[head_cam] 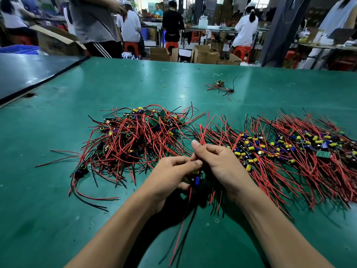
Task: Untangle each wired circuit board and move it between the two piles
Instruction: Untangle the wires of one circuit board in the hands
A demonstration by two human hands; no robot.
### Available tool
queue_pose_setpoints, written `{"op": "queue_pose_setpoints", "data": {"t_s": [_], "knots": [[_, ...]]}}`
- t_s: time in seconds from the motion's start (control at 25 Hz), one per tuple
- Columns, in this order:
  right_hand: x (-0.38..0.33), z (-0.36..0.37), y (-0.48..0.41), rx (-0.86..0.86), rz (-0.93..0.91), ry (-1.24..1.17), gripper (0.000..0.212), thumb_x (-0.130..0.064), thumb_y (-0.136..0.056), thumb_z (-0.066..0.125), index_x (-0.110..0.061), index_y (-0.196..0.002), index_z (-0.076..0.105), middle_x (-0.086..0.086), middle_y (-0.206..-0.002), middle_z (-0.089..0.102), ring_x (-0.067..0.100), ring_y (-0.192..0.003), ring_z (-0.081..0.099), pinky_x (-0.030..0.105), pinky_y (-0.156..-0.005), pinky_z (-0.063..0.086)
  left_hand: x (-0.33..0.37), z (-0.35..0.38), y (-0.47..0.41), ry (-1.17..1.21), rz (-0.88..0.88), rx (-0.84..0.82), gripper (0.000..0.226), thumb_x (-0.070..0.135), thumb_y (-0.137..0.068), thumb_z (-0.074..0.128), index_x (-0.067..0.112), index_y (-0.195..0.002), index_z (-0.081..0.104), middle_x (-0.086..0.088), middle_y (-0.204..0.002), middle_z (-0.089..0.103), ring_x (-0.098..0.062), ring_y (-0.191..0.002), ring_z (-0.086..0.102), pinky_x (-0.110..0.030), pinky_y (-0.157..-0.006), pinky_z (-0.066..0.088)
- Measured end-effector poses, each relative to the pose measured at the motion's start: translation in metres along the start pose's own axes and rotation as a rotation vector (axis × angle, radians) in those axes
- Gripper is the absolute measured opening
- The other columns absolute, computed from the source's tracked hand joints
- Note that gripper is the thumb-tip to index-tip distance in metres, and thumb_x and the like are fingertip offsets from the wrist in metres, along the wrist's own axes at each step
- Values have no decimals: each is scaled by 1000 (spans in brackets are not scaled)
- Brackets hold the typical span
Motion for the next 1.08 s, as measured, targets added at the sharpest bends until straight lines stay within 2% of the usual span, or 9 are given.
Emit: {"op": "queue_pose_setpoints", "data": {"t_s": [0.12,0.2,0.24,0.36,0.52,0.68,0.8,0.88,1.08], "knots": [[0,7,1,-52,-34,62,26,-41,-92,69,-17,-94,79,3,-89,78,14,-78,73,24,-68,59,0,-6,0,-1,15,47,15,10,-91,63,5,-79,71,-9,-70,65,-13,-52,60,-23,-46,50],[1,10,0,-97,-31,141,29,-44,-94,65,-19,-96,80,5,-93,79,13,-85,73,27,-80,58,4,-6,2,-39,67,43,17,7,-92,62,-5,-82,67,-8,-73,65,-15,-58,61,-25,-51,51],[1,9,0,-95,-31,168,32,-45,-95,64,-17,-95,80,7,-91,78,14,-83,72,29,-81,56,7,-4,3,-63,99,34,18,6,-92,60,-9,-81,64,-5,-74,66,-14,-60,60,-24,-53,51],[0,-2,-2,-28,-46,186,34,-44,-95,64,-15,-88,81,8,-84,78,13,-77,72,29,-76,56,12,-4,4,-90,139,34,18,4,-92,61,-7,-78,66,1,-69,68,-10,-60,60,-20,-54,51],[0,-20,-6,109,-53,138,34,-43,-92,69,-14,-78,79,6,-69,74,16,-64,67,36,-71,55,9,0,3,-110,114,12,16,8,-90,64,5,-76,68,-3,-65,62,-18,-60,51,-24,-52,42],[-3,-44,-6,269,-92,126,40,-45,-90,71,-10,-72,76,-14,-42,52,-1,-39,47,12,-47,37,9,4,5,-157,115,-37,18,13,-90,65,13,-72,70,-6,-67,58,-20,-65,48,-28,-58,39],[-1,-59,-9,336,-106,15,37,-43,-91,70,-11,-72,75,-11,-40,33,2,-32,26,14,-37,23,6,9,5,-148,90,-72,18,11,-90,66,11,-72,68,-8,-66,56,-22,-63,48,-27,-56,40],[2,-62,-12,333,-105,-81,34,-42,-91,69,-15,-72,77,-6,-44,25,7,-35,18,15,-37,18,4,11,5,-140,75,-85,18,10,-90,66,10,-72,68,-8,-65,55,-21,-60,48,-26,-55,41],[6,-47,-17,172,-67,-198,32,-46,-83,70,-17,-73,77,-5,-49,28,7,-37,20,17,-35,19,3,8,8,-152,44,-111,10,8,-88,67,5,-82,75,-10,-72,67,-13,-62,55,-18,-58,45]]}}
Point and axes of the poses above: each hand's wrist, its own y-axis away from the middle knuckle, its own z-axis out of the palm, x = y × z, the point moved 10 cm from there along -y, towards the middle knuckle
